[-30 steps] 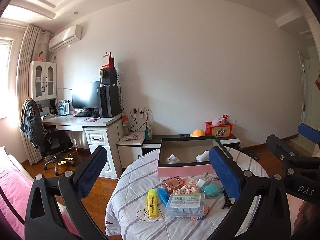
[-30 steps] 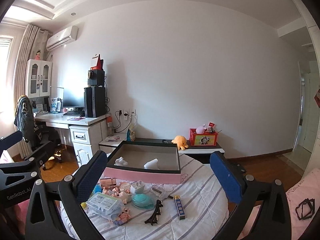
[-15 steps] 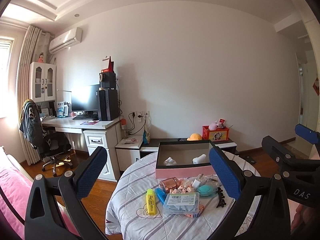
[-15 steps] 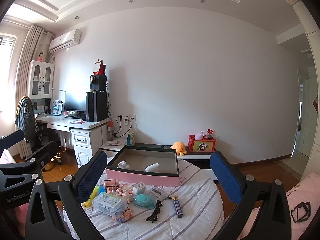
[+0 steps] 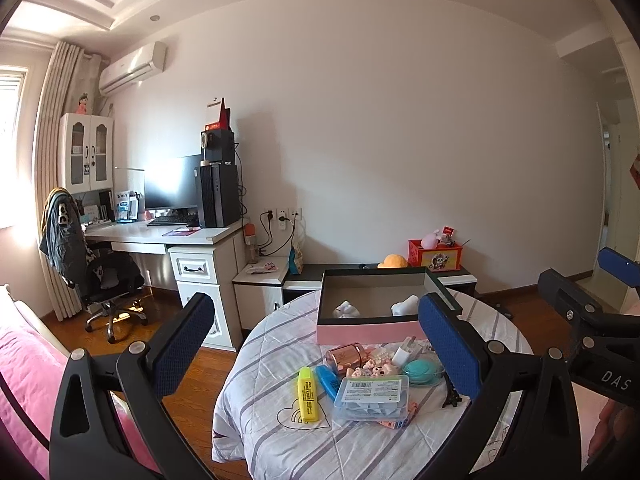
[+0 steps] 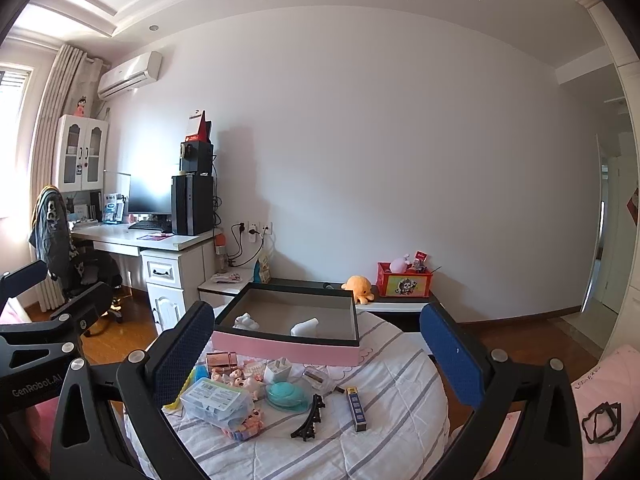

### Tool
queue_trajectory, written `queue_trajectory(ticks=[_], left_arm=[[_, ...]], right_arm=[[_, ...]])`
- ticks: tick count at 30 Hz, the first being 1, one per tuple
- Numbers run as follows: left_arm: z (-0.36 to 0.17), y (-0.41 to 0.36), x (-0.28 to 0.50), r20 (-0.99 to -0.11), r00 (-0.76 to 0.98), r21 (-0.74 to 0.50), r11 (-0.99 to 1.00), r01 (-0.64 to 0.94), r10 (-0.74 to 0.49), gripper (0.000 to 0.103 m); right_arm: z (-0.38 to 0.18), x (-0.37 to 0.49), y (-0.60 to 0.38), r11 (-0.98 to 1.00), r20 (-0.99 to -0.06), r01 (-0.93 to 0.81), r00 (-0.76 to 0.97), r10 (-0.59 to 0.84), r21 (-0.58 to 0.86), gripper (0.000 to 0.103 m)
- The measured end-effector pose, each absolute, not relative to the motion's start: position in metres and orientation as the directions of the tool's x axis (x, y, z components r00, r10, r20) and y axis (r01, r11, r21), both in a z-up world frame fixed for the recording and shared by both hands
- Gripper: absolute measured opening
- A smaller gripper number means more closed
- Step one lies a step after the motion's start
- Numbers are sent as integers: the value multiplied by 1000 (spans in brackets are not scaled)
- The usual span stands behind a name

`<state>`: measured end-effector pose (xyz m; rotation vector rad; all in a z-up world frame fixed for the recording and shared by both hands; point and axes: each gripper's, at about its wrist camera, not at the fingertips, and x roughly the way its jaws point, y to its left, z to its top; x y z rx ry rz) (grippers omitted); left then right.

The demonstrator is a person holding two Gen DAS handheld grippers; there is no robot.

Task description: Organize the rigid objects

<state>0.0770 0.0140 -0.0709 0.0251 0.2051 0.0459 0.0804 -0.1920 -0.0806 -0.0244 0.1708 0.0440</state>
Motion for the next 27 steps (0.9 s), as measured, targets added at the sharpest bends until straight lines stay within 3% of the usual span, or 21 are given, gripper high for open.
queue_trajectory(ticks=[9, 19, 27], left_arm=[[-105, 47, 113, -327, 942, -16, 997, -81, 71, 103], [-174, 18, 160, -528, 842, -98, 993, 72, -113, 103], [-208, -7, 179, -619, 775, -119, 991, 63, -124, 103]], right_arm=[[-105, 105, -205, 1000, -255, -16, 967, 15, -4, 103], [-158, 143, -225, 1000, -408, 14, 913, -4, 21, 103], [-194, 171, -238, 999, -504, 16, 863, 4, 36, 103]])
